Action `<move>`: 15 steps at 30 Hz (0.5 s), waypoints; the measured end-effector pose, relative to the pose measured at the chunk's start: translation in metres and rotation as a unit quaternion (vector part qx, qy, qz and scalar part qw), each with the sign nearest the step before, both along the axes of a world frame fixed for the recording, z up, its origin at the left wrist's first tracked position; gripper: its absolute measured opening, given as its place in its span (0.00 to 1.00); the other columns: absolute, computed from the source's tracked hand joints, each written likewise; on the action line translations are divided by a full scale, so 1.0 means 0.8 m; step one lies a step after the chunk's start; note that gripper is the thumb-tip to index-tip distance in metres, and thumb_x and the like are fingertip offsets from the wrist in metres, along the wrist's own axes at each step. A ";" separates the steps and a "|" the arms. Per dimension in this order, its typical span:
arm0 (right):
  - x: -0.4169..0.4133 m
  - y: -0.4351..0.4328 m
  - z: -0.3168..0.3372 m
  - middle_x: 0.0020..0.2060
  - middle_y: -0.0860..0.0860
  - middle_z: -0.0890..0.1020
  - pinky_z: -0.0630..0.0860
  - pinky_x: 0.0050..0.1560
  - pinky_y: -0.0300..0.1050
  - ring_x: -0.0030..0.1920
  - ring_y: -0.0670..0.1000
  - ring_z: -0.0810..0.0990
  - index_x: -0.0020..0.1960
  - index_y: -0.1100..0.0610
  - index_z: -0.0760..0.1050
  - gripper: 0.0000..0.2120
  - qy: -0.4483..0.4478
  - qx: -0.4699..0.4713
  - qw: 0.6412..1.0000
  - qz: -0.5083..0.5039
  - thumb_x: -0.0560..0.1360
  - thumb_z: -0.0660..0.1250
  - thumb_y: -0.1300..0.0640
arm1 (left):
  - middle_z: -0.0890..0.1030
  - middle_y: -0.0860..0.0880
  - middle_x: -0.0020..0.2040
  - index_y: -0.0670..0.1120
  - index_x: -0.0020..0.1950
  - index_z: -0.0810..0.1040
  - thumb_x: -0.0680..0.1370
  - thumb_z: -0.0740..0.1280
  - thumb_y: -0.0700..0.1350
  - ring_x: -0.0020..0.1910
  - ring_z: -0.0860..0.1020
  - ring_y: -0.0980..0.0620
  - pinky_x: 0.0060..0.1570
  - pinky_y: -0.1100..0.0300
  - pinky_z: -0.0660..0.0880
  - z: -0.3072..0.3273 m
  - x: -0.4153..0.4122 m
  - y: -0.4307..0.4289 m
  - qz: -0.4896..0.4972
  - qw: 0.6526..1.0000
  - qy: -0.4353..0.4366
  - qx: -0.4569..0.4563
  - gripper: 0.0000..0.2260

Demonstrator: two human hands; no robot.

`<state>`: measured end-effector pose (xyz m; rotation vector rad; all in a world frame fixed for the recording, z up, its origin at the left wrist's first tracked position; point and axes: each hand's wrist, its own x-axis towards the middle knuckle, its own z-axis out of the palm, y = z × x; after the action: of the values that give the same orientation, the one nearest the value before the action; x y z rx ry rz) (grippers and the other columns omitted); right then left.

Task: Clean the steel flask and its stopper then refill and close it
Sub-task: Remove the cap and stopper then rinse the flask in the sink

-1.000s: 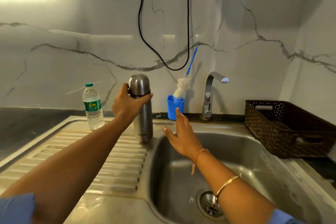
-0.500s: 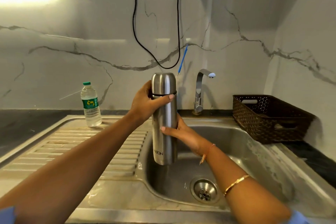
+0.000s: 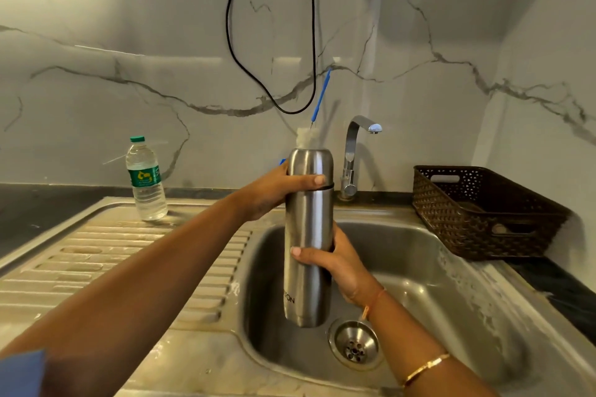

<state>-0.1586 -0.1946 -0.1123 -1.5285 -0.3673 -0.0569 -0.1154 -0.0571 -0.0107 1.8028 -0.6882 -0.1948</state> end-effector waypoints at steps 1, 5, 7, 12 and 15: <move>0.002 0.001 -0.001 0.53 0.50 0.80 0.79 0.52 0.44 0.53 0.50 0.80 0.63 0.47 0.69 0.38 -0.006 0.001 1.000 -0.011 0.54 0.77 0.48 | 0.79 0.51 0.50 0.53 0.56 0.71 0.52 0.75 0.60 0.49 0.79 0.54 0.43 0.65 0.76 0.003 0.003 -0.001 -0.012 1.000 0.014 0.008 0.35; 0.008 0.006 -0.004 0.52 0.48 0.80 0.79 0.53 0.47 0.53 0.49 0.80 0.60 0.44 0.69 0.36 -0.028 -0.001 0.998 -0.056 0.54 0.77 0.45 | 0.81 0.49 0.50 0.47 0.61 0.73 0.56 0.73 0.56 0.48 0.80 0.54 0.44 0.63 0.77 0.003 0.015 -0.003 -0.011 0.999 0.046 -0.026 0.35; 0.010 0.003 -0.007 0.52 0.48 0.80 0.79 0.53 0.46 0.52 0.49 0.81 0.58 0.43 0.69 0.34 -0.025 -0.011 0.997 -0.070 0.54 0.77 0.45 | 0.83 0.52 0.51 0.48 0.60 0.77 0.58 0.73 0.55 0.49 0.81 0.55 0.46 0.62 0.77 -0.004 0.018 -0.006 -0.010 0.997 0.053 -0.052 0.31; 0.011 0.000 -0.015 0.49 0.48 0.81 0.79 0.51 0.44 0.49 0.48 0.81 0.56 0.45 0.71 0.30 -0.021 -0.011 0.995 -0.100 0.57 0.77 0.52 | 0.83 0.48 0.49 0.45 0.59 0.78 0.56 0.74 0.55 0.46 0.80 0.53 0.44 0.61 0.77 -0.024 0.018 -0.015 0.041 0.993 0.071 -0.088 0.33; 0.012 0.000 -0.017 0.49 0.47 0.81 0.79 0.50 0.43 0.49 0.48 0.81 0.55 0.44 0.71 0.29 -0.014 -0.013 0.993 -0.117 0.57 0.77 0.51 | 0.82 0.47 0.48 0.43 0.61 0.76 0.54 0.74 0.57 0.47 0.80 0.51 0.44 0.60 0.77 -0.027 0.016 -0.021 0.065 0.990 0.073 -0.100 0.38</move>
<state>-0.1492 -0.1943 -0.1256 -1.5917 -0.2106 -0.2579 -0.1023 -0.0739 -0.0327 1.6161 -0.4668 -0.1625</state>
